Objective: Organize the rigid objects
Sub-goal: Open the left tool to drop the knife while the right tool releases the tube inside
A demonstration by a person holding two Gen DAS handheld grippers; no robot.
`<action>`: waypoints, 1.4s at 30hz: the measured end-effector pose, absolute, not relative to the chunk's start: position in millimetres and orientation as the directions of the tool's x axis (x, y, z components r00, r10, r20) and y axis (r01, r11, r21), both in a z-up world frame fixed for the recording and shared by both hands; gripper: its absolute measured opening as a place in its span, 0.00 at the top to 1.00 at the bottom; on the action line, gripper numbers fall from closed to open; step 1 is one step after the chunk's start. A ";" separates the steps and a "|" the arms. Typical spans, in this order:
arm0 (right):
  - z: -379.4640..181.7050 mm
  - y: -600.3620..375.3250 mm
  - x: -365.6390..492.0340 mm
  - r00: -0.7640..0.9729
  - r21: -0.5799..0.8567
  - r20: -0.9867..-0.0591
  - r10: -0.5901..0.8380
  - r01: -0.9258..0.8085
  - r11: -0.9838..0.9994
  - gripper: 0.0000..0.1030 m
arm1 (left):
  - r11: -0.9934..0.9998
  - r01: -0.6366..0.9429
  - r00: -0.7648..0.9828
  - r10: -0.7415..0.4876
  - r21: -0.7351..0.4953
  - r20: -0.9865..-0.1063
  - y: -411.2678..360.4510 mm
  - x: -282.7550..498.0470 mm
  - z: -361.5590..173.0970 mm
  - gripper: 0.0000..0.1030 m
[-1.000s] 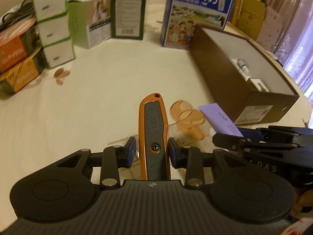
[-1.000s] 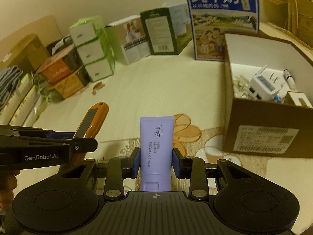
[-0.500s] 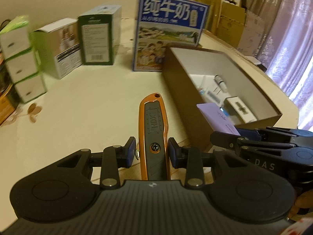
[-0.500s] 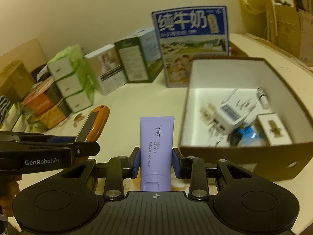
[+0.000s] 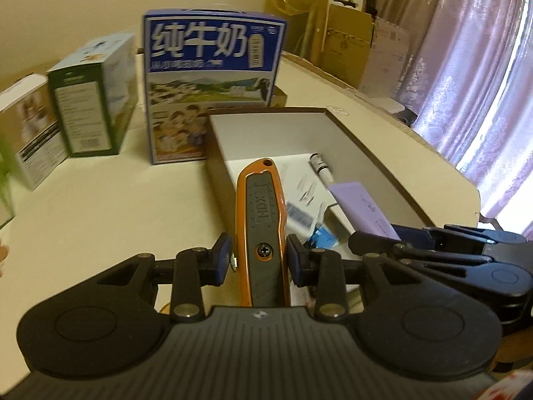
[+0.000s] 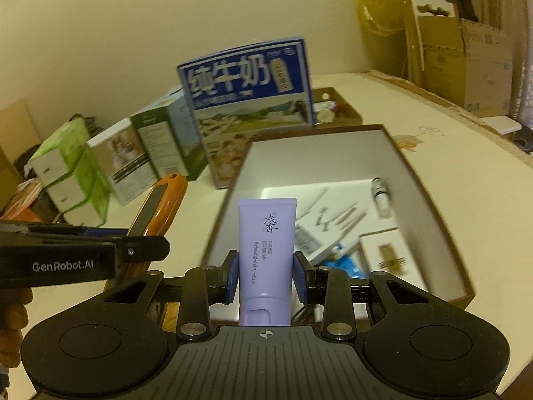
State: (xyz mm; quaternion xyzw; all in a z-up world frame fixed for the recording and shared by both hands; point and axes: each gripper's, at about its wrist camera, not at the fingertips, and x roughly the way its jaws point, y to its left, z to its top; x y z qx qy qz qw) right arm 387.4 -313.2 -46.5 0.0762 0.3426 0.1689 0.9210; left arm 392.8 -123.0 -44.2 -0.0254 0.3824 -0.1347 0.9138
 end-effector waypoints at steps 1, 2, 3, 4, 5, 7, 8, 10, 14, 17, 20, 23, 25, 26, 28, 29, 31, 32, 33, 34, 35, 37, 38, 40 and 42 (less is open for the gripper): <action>-46.3 -316.8 391.7 0.710 0.255 -0.606 0.359 -0.254 0.933 0.70 | 0.961 0.231 0.668 -0.268 -0.150 -0.694 -127.8 398.9 -44.4 0.71; -46.2 -320.1 395.6 0.712 0.253 -0.606 0.356 -0.252 0.934 0.70 | 0.961 0.232 0.663 -0.271 -0.153 -0.698 -132.3 405.7 -44.8 0.71; -46.2 -323.3 399.8 0.713 0.251 -0.606 0.352 -0.249 0.935 0.70 | 0.960 0.233 0.657 -0.274 -0.157 -0.702 -136.5 412.7 -45.6 0.71; -46.4 -326.4 405.5 0.714 0.248 -0.608 0.348 -0.246 0.937 0.70 | 0.959 0.234 0.652 -0.276 -0.159 -0.706 -140.8 418.5 -46.9 0.71; -46.8 -328.6 411.1 0.712 0.247 -0.610 0.348 -0.246 0.937 0.70 | 0.959 0.235 0.650 -0.274 -0.156 -0.709 -145.7 424.8 -48.0 0.71; -48.1 -333.8 423.1 0.710 0.244 -0.614 0.344 -0.243 0.939 0.70 | 0.962 0.236 0.647 -0.263 -0.140 -0.716 -155.5 435.9 -49.9 0.71; -48.8 -335.7 428.5 0.709 0.239 -0.617 0.340 -0.243 0.940 0.70 | 0.962 0.239 0.645 -0.262 -0.136 -0.718 -159.8 441.9 -50.8 0.71; -51.1 -339.3 440.8 0.708 0.223 -0.625 0.329 -0.242 0.944 0.70 | 0.961 0.240 0.638 -0.262 -0.137 -0.724 -166.5 453.0 -52.9 0.71; -56.2 -344.8 463.8 0.706 0.208 -0.636 0.313 -0.234 0.950 0.70 | 0.964 0.236 0.635 -0.247 -0.120 -0.732 -178.1 475.6 -56.5 0.71; -62.7 -347.9 480.9 0.699 0.199 -0.649 0.301 -0.226 0.954 0.70 | 0.967 0.234 0.632 -0.231 -0.101 -0.740 -184.8 491.6 -61.1 0.71; -69.8 -349.9 496.3 0.690 0.183 -0.665 0.286 -0.220 0.958 0.70 | 0.971 0.225 0.624 -0.210 -0.085 -0.753 -187.4 508.0 -68.6 0.71; -78.4 -352.2 513.0 0.674 0.181 -0.684 0.279 -0.213 0.960 0.70 | 0.974 0.215 0.614 -0.194 -0.074 -0.765 -190.0 525.5 -77.5 0.71; -84.1 -352.9 523.8 0.662 0.176 -0.699 0.271 -0.208 0.962 0.70 | 0.975 0.213 0.607 -0.188 -0.070 -0.772 -191.4 535.1 -83.4 0.71; -87.6 -353.3 529.5 0.658 0.173 -0.705 0.266 -0.204 0.964 0.70 | 0.975 0.210 0.603 -0.183 -0.067 -0.777 -192.3 541.2 -87.3 0.71; -93.7 -353.0 539.3 0.648 0.167 -0.717 0.256 -0.197 0.966 0.70 | 0.977 0.205 0.593 -0.173 -0.060 -0.786 -194.6 551.6 -94.4 0.71; -96.2 -352.6 543.4 0.644 0.167 -0.722 0.254 -0.195 0.967 0.70 | 0.977 0.206 0.588 -0.171 -0.058 -0.790 -195.5 556.7 -98.2 0.71; -100.9 -352.2 550.8 0.636 0.171 -0.729 0.255 -0.192 0.966 0.70 | 0.977 0.207 0.581 -0.161 -0.047 -0.797 -197.5 565.3 -104.9 0.71; -103.4 -351.9 554.5 0.630 0.175 -0.733 0.257 -0.190 0.966 0.70 | 0.976 0.215 0.577 -0.161 -0.041 -0.801 -198.8 569.9 -108.7 0.71; -105.3 -351.7 557.1 0.628 0.178 -0.735 0.258 -0.188 0.966 0.70 | 0.974 0.221 0.572 -0.163 -0.041 -0.804 -199.7 573.2 -112.1 0.71; -107.2 -351.4 559.5 0.625 0.182 -0.737 0.259 -0.186 0.966 0.70 | 0.973 0.228 0.566 -0.168 -0.042 -0.807 -200.2 576.6 -115.5 0.70; -109.4 -351.1 562.3 0.622 0.186 -0.738 0.262 -0.185 0.965 0.70 | 0.971 0.234 0.566 -0.174 -0.045 -0.806 -200.7 578.5 -117.9 0.71; -113.4 -351.0 567.2 0.616 0.198 -0.741 0.267 -0.180 0.963 0.70 | 0.969 0.243 0.580 -0.175 -0.036 -0.795 -201.4 580.5 -118.9 0.70; -114.3 -350.6 568.5 0.617 0.201 -0.741 0.265 -0.172 0.964 0.70 | 0.970 0.243 0.584 -0.171 -0.031 -0.794 -201.3 581.8 -119.5 0.67; -115.8 -350.0 570.8 0.621 0.201 -0.739 0.260 -0.165 0.965 0.70 | 0.970 0.242 0.581 -0.174 -0.035 -0.795 -199.9 583.6 -119.7 0.63; -113.1 -351.2 571.7 0.629 0.218 -0.728 0.273 -0.164 0.962 0.70 | 0.968 0.246 0.580 -0.183 -0.043 -0.793 -197.5 582.9 -119.4 0.62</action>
